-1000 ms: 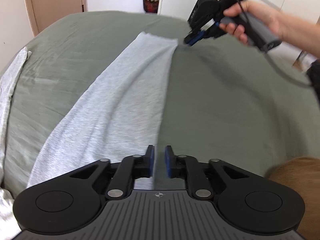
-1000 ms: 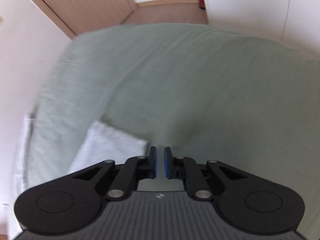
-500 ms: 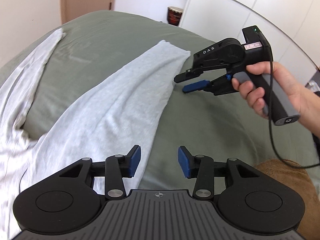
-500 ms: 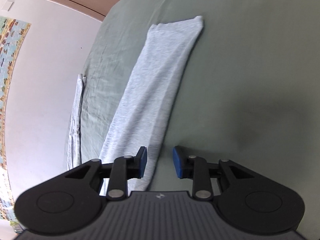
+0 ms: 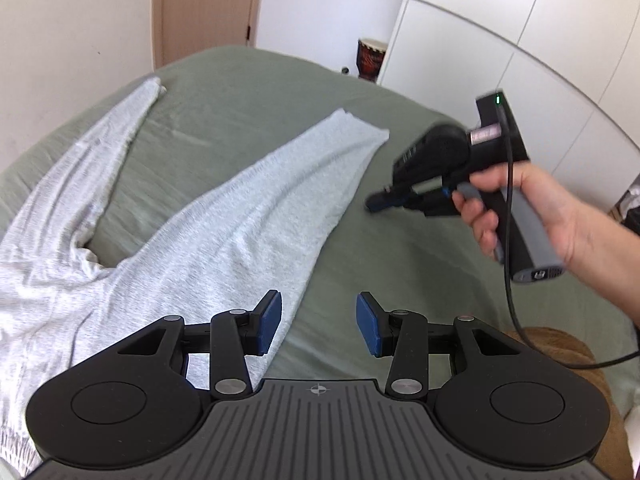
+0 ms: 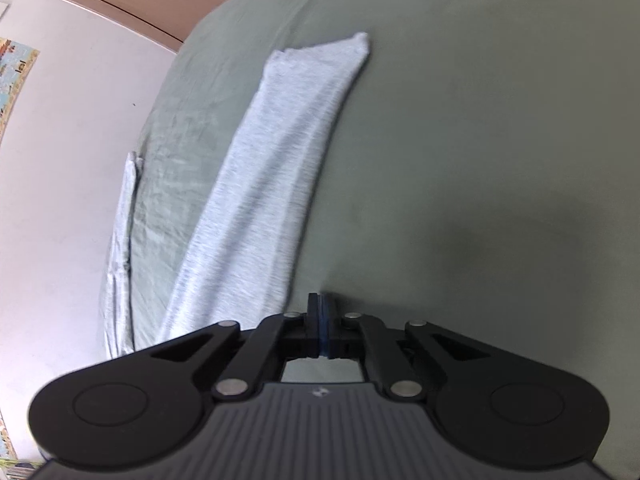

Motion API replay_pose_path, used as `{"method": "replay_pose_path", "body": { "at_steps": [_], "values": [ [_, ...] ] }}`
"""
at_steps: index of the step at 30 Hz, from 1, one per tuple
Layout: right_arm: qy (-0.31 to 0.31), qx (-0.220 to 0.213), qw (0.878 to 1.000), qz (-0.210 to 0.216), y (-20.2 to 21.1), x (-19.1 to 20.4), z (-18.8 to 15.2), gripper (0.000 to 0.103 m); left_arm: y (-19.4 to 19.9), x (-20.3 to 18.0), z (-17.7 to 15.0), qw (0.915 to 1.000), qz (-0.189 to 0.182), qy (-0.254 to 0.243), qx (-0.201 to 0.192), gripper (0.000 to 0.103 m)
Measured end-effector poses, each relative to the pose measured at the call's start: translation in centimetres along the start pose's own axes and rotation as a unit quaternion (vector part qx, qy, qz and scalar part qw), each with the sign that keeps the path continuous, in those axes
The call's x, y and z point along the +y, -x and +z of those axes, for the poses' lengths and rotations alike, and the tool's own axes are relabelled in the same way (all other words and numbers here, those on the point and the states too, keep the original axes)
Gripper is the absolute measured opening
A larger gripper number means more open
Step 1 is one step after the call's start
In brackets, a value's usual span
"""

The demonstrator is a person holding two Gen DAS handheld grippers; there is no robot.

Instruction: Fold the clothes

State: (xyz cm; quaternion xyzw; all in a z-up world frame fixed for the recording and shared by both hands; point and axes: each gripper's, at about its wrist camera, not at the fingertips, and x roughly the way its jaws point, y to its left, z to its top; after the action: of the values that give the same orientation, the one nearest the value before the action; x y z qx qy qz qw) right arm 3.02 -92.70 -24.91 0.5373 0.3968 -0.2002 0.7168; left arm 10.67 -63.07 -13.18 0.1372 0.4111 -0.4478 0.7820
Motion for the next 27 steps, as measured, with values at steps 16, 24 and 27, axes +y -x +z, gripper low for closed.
{"method": "replay_pose_path", "body": {
  "at_steps": [16,24,27],
  "values": [
    [0.018,0.005,0.999,0.041,-3.2,3.0,-3.6,0.027,3.2,1.5,-1.8,0.9986,0.023,0.044,-0.02,0.05],
    [-0.024,-0.005,0.999,0.046,-3.6,2.4,-3.2,0.001,3.7,1.1,-1.8,0.9987,0.021,0.04,-0.022,0.05],
    [-0.029,-0.008,0.999,0.034,-3.0,1.9,-3.5,0.001,3.5,0.8,-1.9,0.9989,0.019,0.038,-0.019,0.05]
  ]
}}
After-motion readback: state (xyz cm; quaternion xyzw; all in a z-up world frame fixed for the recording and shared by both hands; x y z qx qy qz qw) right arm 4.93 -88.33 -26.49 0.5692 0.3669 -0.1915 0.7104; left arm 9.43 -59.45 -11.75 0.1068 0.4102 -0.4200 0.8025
